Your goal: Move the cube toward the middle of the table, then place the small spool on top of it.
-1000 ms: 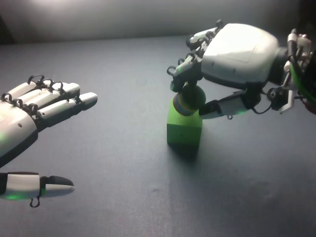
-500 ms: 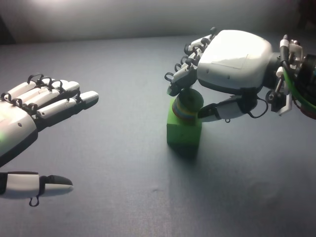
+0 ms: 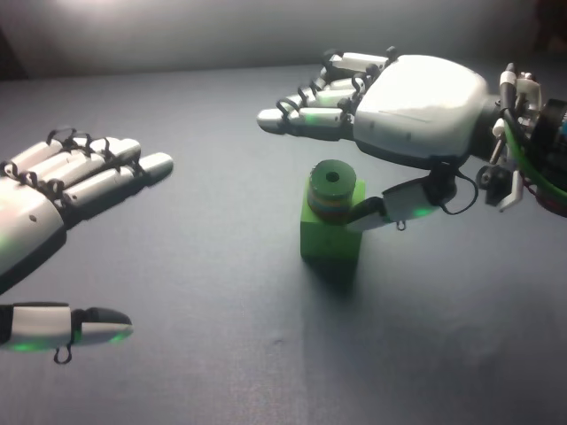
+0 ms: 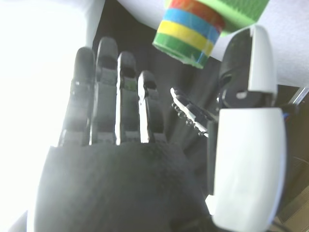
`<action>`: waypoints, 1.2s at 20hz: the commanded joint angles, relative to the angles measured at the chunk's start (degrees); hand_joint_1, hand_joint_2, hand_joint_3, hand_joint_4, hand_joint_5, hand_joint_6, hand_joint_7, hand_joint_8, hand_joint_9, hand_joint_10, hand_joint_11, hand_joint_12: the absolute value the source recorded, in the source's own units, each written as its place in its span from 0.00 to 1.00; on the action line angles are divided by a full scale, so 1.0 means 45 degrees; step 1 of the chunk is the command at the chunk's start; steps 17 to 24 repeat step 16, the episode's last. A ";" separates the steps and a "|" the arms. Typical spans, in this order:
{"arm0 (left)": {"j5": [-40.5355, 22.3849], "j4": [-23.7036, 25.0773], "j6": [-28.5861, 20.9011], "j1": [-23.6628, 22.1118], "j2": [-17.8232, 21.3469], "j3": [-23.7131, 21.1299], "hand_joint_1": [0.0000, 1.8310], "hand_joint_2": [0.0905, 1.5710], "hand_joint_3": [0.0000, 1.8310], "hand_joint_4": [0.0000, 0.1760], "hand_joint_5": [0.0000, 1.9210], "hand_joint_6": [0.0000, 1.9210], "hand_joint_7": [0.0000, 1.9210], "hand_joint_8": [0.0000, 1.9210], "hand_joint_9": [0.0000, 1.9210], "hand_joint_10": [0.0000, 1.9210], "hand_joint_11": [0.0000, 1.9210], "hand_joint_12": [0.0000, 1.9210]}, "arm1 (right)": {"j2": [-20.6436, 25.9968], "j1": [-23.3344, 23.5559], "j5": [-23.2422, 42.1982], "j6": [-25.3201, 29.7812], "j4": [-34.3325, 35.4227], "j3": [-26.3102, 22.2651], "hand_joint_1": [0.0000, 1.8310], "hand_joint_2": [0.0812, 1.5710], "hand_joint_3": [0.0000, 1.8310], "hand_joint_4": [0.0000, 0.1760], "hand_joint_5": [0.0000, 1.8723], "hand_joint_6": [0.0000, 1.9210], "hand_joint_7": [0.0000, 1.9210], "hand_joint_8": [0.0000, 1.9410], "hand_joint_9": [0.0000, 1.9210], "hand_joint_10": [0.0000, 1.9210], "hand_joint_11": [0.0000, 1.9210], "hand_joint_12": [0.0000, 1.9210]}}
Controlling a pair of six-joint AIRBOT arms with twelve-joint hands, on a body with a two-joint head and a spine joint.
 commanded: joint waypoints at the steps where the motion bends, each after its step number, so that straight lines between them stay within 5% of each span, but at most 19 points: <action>1: -0.1966 -0.0169 -0.0033 -0.0100 -0.0008 0.0038 0.44 0.55 0.00 0.88 0.03 0.00 0.04 0.00 0.04 0.00 0.00 0.23 | 0.0456 0.0057 0.2187 -0.0032 0.0551 -0.0172 0.43 0.59 0.00 0.51 0.01 0.00 0.01 0.00 0.06 0.00 0.00 0.32; 2: -0.2334 -0.0379 -0.0020 -0.0040 0.0004 0.0035 0.43 0.55 0.00 0.93 0.03 0.00 0.04 0.00 0.04 0.00 0.00 0.22 | 0.0921 -0.0070 0.2569 -0.0053 0.0843 -0.0423 0.34 0.60 0.00 0.50 0.00 0.00 0.00 0.00 0.04 0.00 0.00 0.29; 3: -0.2686 -0.0616 0.0009 0.0069 0.0056 0.0030 0.43 0.55 0.00 0.94 0.02 0.00 0.03 0.00 0.03 0.00 0.00 0.16 | 0.1299 -0.0274 0.2969 -0.0142 0.1188 -0.0630 0.30 0.58 0.00 0.66 0.00 0.00 0.00 0.00 0.01 0.00 0.00 0.26; 4: -0.3166 -0.0933 0.0034 0.0204 0.0145 0.0004 0.44 0.56 0.00 0.97 0.02 0.00 0.02 0.00 0.02 0.00 0.00 0.12 | 0.1793 -0.0735 0.3708 -0.0417 0.1831 -0.0935 0.31 0.58 0.00 0.65 0.00 0.00 0.00 0.00 0.00 0.00 0.00 0.23; 5: -0.3588 -0.1149 0.0036 0.0333 0.0251 -0.0051 0.45 0.57 0.00 0.99 0.01 0.00 0.00 0.00 0.00 0.00 0.00 0.07 | 0.2288 -0.1295 0.4736 -0.0486 0.2567 -0.1241 0.30 0.54 0.00 0.90 0.00 0.00 0.00 0.00 0.00 0.00 0.00 0.20; 6: -0.3883 -0.1263 0.0034 0.0407 0.0305 -0.0100 0.45 0.57 0.00 1.00 0.00 0.00 0.00 0.00 0.00 0.00 0.00 0.06 | 0.2607 -0.1696 0.5475 -0.0486 0.3040 -0.1468 0.34 0.53 0.00 0.98 0.00 0.00 0.00 0.00 0.00 0.00 0.00 0.14; 8: -0.4689 -0.1491 -0.0061 0.0682 0.0457 -0.0277 0.45 0.57 0.00 1.00 0.00 0.00 0.00 0.00 0.01 0.00 0.00 0.14 | 0.3372 -0.2764 0.7455 -0.0486 0.4095 -0.2130 0.34 0.52 0.00 0.91 0.00 0.00 0.00 0.00 0.00 0.00 0.00 0.03; 9: -0.5116 -0.1526 -0.0307 0.0876 0.0465 -0.0297 0.45 0.57 0.00 1.00 0.00 0.00 0.02 0.00 0.02 0.00 0.00 0.19 | 0.3657 -0.3288 0.8493 -0.0487 0.4547 -0.2418 0.43 0.54 0.00 0.88 0.00 0.00 0.00 0.00 0.00 0.00 0.00 0.00; 10: -0.5522 -0.1557 -0.0574 0.1055 0.0457 -0.0293 0.48 0.56 0.00 0.89 0.00 0.00 0.02 0.00 0.03 0.00 0.00 0.22 | 0.3886 -0.3872 0.9507 -0.0487 0.5024 -0.2673 0.50 0.56 0.01 0.91 0.00 0.00 0.00 0.00 0.00 0.00 0.00 0.00; 11: -0.5824 -0.1596 -0.0696 0.1173 0.0447 -0.0303 0.48 0.56 0.00 0.92 0.00 0.00 0.00 0.00 0.02 0.00 0.00 0.22 | 0.4013 -0.4280 1.0187 -0.0487 0.5328 -0.2830 0.50 0.56 0.01 0.86 0.00 0.00 0.00 0.00 0.00 0.00 0.00 0.00; 12: -0.6220 -0.1680 -0.0737 0.1319 0.0428 -0.0336 0.46 0.55 0.00 0.98 0.00 0.00 0.00 0.00 0.03 0.00 0.00 0.25 | 0.4176 -0.4908 1.1208 -0.0487 0.5745 -0.3084 0.46 0.56 0.01 0.97 0.00 0.00 0.00 0.00 0.00 0.00 0.00 0.00; 13: -0.6465 -0.1755 -0.0736 0.1395 0.0415 -0.0368 0.43 0.56 0.00 1.00 0.00 0.00 0.00 0.00 0.04 0.00 0.00 0.28 | 0.4276 -0.5367 1.1942 -0.0487 0.5970 -0.3268 0.49 0.62 0.01 0.77 0.00 0.00 0.00 0.00 0.00 0.00 0.00 0.00; 14: -0.6725 -0.1824 -0.0741 0.1446 0.0407 -0.0390 0.45 0.54 0.00 0.88 0.00 0.00 0.05 0.00 0.10 0.00 0.00 0.44 | 0.4370 -0.5720 1.2673 -0.0489 0.6148 -0.3422 0.47 0.66 0.01 0.60 0.00 0.00 0.00 0.00 0.00 0.00 0.00 0.00; 15: -0.7050 -0.1867 -0.0828 0.1488 0.0406 -0.0408 0.41 0.57 0.01 0.94 0.00 0.00 0.02 0.00 0.07 0.00 0.00 0.37 | 0.4429 -0.5933 1.3165 -0.0489 0.6225 -0.3515 0.42 0.71 0.01 0.28 0.00 0.00 0.04 0.00 0.04 0.01 0.04 0.02; 16: -0.7102 -0.1909 -0.1194 0.1491 0.0400 -0.0385 0.33 0.68 0.01 0.99 0.03 0.00 0.01 0.00 0.08 0.00 0.00 0.36 | 0.4504 -0.6155 1.3798 -0.0490 0.6271 -0.3627 0.32 0.78 0.01 0.24 0.02 0.00 0.06 0.00 0.08 0.01 0.05 0.02; 24: -0.7102 -0.1909 -0.1194 0.1491 0.0400 -0.0385 0.33 0.68 0.01 0.99 0.03 0.00 0.01 0.00 0.08 0.00 0.00 0.36 | 0.4504 -0.6155 1.3798 -0.0490 0.6271 -0.3627 0.32 0.78 0.01 0.24 0.02 0.00 0.06 0.00 0.08 0.01 0.05 0.02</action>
